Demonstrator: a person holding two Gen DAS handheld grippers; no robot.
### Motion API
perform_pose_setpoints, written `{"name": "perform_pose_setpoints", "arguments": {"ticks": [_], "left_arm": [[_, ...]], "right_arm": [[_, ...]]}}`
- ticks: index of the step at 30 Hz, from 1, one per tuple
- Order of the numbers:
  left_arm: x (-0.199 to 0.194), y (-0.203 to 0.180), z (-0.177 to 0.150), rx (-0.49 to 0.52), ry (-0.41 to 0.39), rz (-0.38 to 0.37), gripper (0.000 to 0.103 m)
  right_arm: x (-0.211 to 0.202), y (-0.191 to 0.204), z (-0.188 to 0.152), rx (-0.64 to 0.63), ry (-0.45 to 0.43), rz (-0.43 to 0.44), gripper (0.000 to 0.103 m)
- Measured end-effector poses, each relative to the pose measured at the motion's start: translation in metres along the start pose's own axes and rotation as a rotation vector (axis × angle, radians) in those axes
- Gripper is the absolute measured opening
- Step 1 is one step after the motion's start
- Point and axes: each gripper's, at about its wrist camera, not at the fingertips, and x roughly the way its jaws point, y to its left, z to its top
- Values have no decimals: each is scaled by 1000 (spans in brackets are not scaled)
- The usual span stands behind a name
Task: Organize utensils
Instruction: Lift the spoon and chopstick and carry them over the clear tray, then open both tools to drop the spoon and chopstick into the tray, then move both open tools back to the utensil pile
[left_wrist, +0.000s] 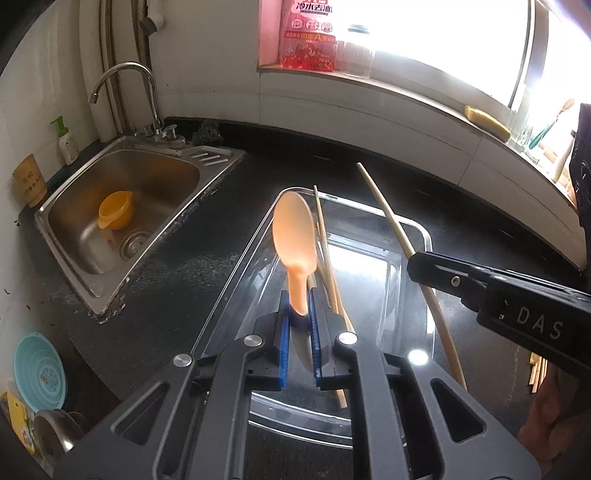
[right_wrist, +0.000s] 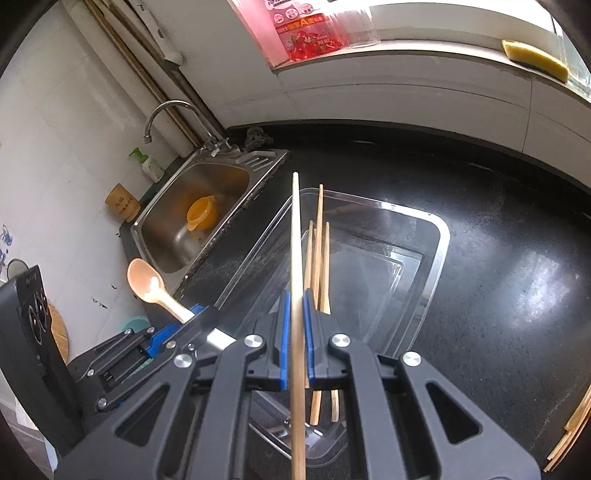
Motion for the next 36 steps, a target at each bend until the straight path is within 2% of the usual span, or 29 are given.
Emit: {"name": "perform_pose_setpoints", "arguments": {"ticks": [12,17,18,19,20,21,22,23,24,26,29,32,36], "left_arm": [[37,-9,11,20,62,-10,10],[48,0,16,-1,80,0,11],[49,2,17,-2,88,1,14],[50,4,18,-5,94,5,25],[49,8,18,-13,96,17,37],[46,11,18,-18,81,19,63],[42,13,18,-21,61,16,72],[37,17,17,-25,43,25,72],[33,22,18,-36,34,32,72],[22,30,16,-58,13,37,72],[10,32,12,-57,-13,48,80],[-8,24,2,-51,-45,33,86],[-23,2,-5,-24,-69,-2,93]], "right_arm": [[31,-12,12,36,39,-13,8],[37,-20,19,51,45,-13,8],[37,-23,21,59,50,-12,8],[37,-23,23,59,53,-11,8],[35,-25,23,60,53,-10,12],[32,-26,25,62,45,-6,37],[28,-28,25,64,31,-14,53],[23,-30,26,66,2,-23,76],[13,-31,25,57,-36,-37,77],[3,-36,24,56,-45,-35,77],[-20,-48,14,53,-83,-73,77],[-53,-58,-6,31,-136,-177,78],[-96,-75,-42,31,-208,-307,92]]}}
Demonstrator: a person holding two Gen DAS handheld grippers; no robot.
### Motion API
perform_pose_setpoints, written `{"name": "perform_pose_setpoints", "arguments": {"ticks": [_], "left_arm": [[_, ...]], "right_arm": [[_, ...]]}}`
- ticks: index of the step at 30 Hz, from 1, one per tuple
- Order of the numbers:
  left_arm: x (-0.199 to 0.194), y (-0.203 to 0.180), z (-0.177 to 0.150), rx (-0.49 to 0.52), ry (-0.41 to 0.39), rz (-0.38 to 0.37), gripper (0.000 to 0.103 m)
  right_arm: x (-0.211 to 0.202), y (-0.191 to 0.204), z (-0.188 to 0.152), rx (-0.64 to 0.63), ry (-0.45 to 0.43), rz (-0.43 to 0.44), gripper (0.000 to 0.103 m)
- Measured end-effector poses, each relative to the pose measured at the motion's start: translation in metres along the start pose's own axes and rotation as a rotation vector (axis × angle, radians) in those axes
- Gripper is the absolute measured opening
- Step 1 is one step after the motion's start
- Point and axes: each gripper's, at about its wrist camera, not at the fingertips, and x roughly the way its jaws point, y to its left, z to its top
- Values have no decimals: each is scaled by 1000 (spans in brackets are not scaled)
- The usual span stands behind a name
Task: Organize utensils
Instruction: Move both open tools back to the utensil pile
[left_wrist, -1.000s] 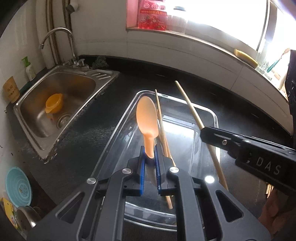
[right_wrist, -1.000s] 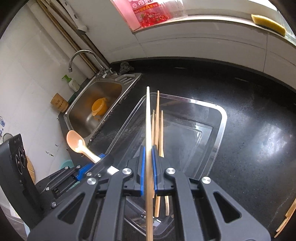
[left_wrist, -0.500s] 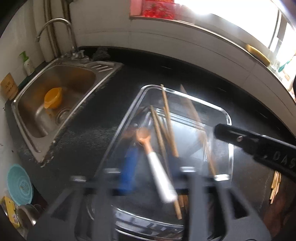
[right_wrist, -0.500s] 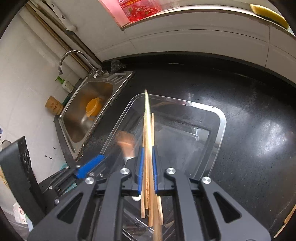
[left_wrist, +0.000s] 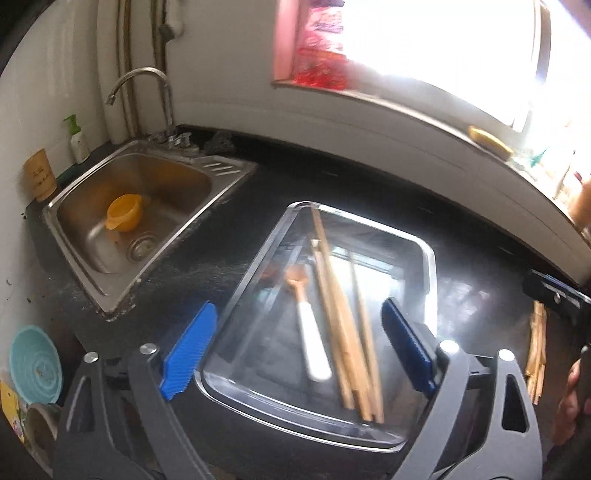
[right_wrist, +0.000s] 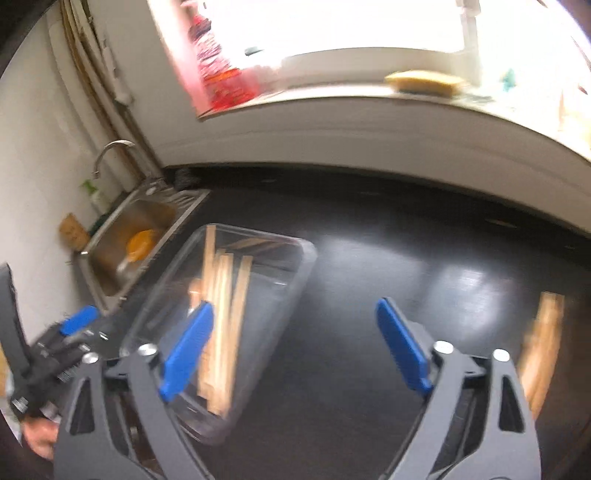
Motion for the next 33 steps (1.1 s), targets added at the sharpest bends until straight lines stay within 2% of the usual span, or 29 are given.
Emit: {"name": "perform_pose_setpoints", "arguments": {"ticks": [5,12,16,22,33], "left_arm": [[-18,-49,-14,92,-20,-58,97],[-31,-139,-41,210,-16,-219,97],[-30,-186,-58,277,10,-271,97],[-29,-225,-75,356,27,-294,97],[-21,-270,-79,425,32,-336,97]], "right_arm": [[-45,-56,-35,59,-21,-114,95],[-111,-138,-94,173,-54,-291,96],[-141,-176,-122,238,-71,-359,96],[-167,-221,-151,359,-89,-392,96],[-179,-234,-156,355,-93,-408,96]]}}
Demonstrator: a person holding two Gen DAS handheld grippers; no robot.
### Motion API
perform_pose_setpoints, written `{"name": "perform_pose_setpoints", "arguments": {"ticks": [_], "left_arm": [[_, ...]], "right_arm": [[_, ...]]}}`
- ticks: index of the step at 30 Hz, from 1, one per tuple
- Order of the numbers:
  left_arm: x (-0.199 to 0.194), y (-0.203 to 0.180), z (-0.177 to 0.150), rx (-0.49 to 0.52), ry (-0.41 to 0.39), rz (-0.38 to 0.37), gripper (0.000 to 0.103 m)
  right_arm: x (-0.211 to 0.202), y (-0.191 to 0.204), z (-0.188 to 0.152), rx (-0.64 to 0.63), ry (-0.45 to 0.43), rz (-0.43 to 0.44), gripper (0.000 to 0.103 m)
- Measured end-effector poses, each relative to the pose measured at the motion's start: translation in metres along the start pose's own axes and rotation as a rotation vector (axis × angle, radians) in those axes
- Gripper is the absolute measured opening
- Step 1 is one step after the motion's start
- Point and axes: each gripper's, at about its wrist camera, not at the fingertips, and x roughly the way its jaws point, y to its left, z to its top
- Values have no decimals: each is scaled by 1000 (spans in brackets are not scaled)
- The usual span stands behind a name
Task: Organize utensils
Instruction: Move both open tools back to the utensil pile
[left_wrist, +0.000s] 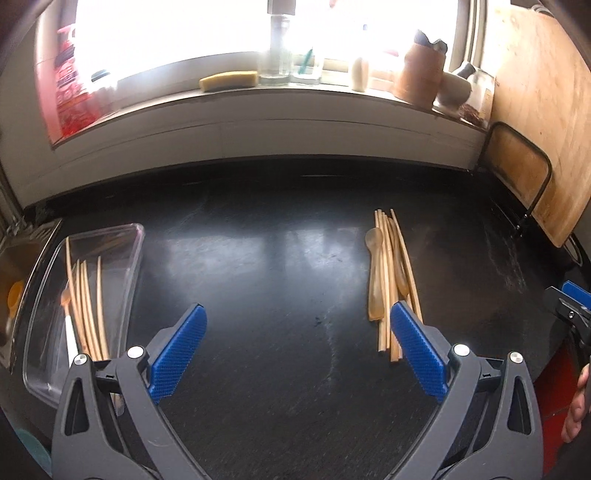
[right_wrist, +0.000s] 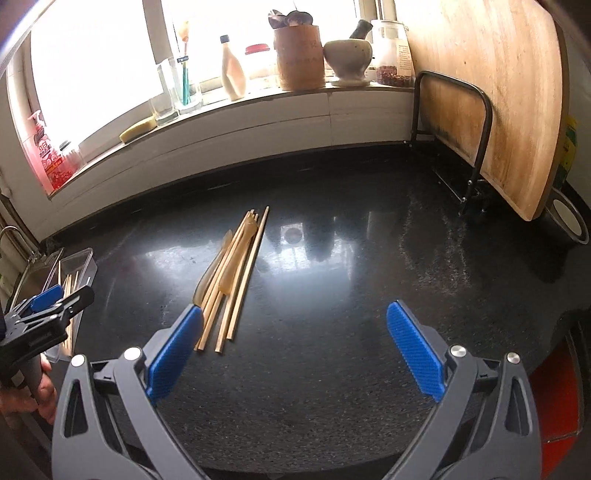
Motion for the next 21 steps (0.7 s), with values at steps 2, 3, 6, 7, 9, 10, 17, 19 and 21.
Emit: {"name": "perform_pose_setpoints", "arguments": {"ticks": [2,3,6,7,9,10,17,19,21], "left_arm": [[4,-5,2,11,6,-6,97],[8,-8,3,20,9,-10,97],[18,-17,7,44,21,-18,97],[21,-20,9,51,24,-22,97],[31,-25,12,64,31,-29,97],[38,-28,14,70,36,-37,97],[100,-62,22,167,93,-34,97],[116,-68,23,181,113,-26,97],[134,-69,24,177,138,-33,97]], "right_arm": [[2,0,2,0,5,-2,96],[4,0,3,-1,6,0,96],[11,0,8,-2,16,2,96],[13,0,9,-3,19,2,96],[18,0,12,-9,26,5,96],[22,0,14,-12,30,5,96],[50,-6,21,-8,72,-1,96],[59,-10,24,-6,84,-8,96],[67,-14,27,-2,94,-13,96]]}}
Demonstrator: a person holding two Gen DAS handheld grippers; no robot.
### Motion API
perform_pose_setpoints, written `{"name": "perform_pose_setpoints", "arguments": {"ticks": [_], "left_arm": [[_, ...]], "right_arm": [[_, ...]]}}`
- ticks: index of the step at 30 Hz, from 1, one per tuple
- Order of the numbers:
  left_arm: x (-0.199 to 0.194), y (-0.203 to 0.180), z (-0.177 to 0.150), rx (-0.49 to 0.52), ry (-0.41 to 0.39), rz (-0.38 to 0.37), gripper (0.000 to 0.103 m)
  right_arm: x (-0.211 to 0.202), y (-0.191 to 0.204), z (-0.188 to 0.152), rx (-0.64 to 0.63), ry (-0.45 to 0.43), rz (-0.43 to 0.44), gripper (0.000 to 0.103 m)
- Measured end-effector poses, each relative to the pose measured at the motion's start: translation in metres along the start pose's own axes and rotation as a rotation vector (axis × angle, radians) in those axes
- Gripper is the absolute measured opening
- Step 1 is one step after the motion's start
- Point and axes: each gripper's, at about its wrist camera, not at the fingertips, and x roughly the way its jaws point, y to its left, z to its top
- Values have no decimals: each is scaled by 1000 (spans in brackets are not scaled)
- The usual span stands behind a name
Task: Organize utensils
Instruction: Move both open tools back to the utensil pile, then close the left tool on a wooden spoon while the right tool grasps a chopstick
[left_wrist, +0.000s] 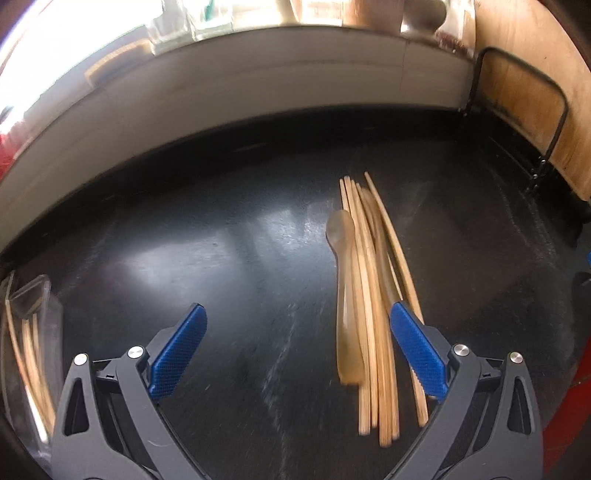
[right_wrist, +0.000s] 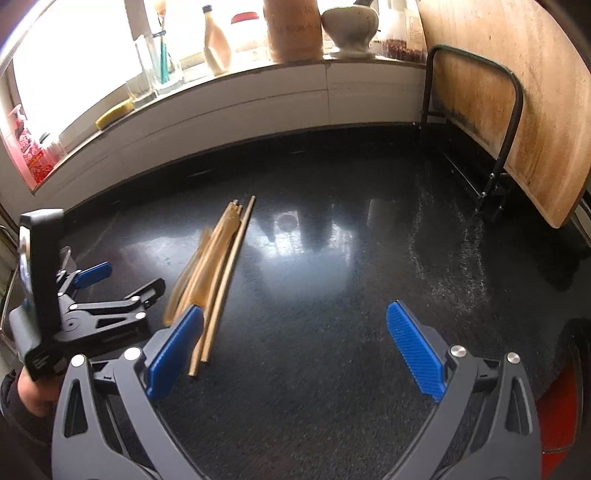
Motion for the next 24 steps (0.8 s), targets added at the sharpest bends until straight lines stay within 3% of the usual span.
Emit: {"name": "perform_pose_setpoints", "arguments": {"ticks": [6,10,13,22,24], "left_arm": [[32,9,6,-10,40,23,97],[44,16,11,-22,55,-30,97],[53,11,15,23,61,-19,97],[62,25,16,38,63,-31,97],[62,31,16,35,59,-40,97]], "right_arm": [[24,-4,10,5,30,-7,96],[45,3,15,-7,52,-5,96],[60,9,22,-16,69,-12,96],[91,25,40,-58,96,-18,95],[105,33,43,-69,114,-23,91]]}}
